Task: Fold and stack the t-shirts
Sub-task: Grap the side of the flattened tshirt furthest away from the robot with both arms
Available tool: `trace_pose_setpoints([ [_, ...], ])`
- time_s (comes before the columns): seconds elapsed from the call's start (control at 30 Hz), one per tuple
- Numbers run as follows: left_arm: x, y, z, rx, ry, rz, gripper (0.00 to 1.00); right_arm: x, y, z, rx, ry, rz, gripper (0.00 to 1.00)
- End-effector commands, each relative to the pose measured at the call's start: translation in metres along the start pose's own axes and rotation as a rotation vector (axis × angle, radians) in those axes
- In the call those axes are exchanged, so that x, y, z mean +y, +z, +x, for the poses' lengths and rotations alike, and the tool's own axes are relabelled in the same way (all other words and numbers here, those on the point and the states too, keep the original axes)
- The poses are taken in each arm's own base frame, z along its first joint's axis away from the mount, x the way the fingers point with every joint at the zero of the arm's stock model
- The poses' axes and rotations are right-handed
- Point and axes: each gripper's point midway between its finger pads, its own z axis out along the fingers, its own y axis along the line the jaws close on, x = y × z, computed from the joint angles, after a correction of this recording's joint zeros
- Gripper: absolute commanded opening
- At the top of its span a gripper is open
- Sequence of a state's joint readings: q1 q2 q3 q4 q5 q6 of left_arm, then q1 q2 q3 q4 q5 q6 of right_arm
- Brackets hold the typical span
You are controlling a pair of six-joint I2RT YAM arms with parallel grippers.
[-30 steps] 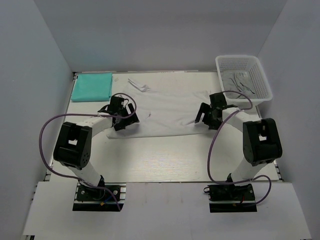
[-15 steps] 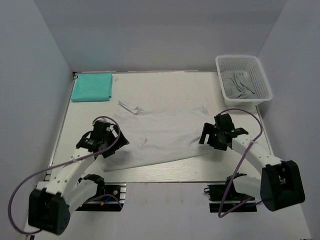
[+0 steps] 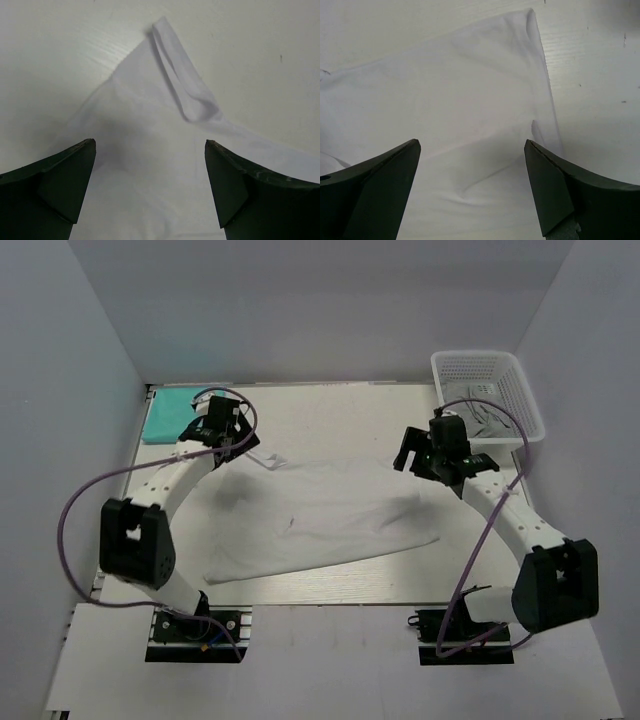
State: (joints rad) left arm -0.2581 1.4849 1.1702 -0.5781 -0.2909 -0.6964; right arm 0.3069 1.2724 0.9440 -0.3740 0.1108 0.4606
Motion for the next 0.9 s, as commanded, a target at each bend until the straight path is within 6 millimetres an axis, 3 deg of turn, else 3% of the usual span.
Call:
trace_pose_setpoints([
  [0.0,0.005,0.03,-0.024,-0.042,0.054,-0.11,1.0,0.004,0.013,-0.029,-0.041,-0.019,0.026,0.9],
  [0.03,-0.009,0.035,-0.035,-0.054,0.045,-0.083,1.0,0.005,0.021,-0.031,-0.022,-0.023,0.029,0.9],
  [0.1,-0.01,0.061,-0.029,-0.009,0.074,-0.1,1.0,0.003,0.03,-0.032,0.008,-0.029,0.057,0.9],
  [0.17,-0.013,0.074,-0.041,-0.011,0.058,-0.102,1.0,0.0,0.039,-0.037,0.027,-0.024,0.084,0.9],
  [0.2,-0.016,0.08,-0.039,0.002,0.06,-0.097,1.0,-0.005,0.051,-0.03,0.061,-0.029,0.107,0.9],
  [0.27,-0.018,0.1,-0.033,0.035,0.061,-0.102,1.0,-0.001,0.055,-0.04,0.052,-0.014,0.102,0.9],
  [0.33,-0.02,0.112,-0.036,0.042,0.053,-0.102,1.0,0.001,0.07,-0.037,0.084,-0.011,0.09,0.9],
  [0.37,-0.019,0.124,-0.027,0.069,0.06,-0.11,1.0,0.001,0.071,-0.043,0.08,0.004,0.089,0.9],
  [0.47,-0.02,0.134,-0.027,0.09,0.055,-0.106,0.99,0.002,0.088,-0.037,0.126,0.01,0.077,0.9],
  [0.6,-0.023,0.143,-0.02,0.125,0.046,-0.076,0.94,0.004,0.094,-0.043,0.132,0.025,0.072,0.9],
  [0.77,-0.023,0.148,-0.006,0.149,0.024,-0.058,0.74,-0.005,0.096,-0.047,0.113,0.027,0.1,0.9],
  [0.87,-0.025,0.15,-0.005,0.148,0.009,-0.045,0.5,-0.008,0.097,-0.049,0.113,0.029,0.102,0.9],
])
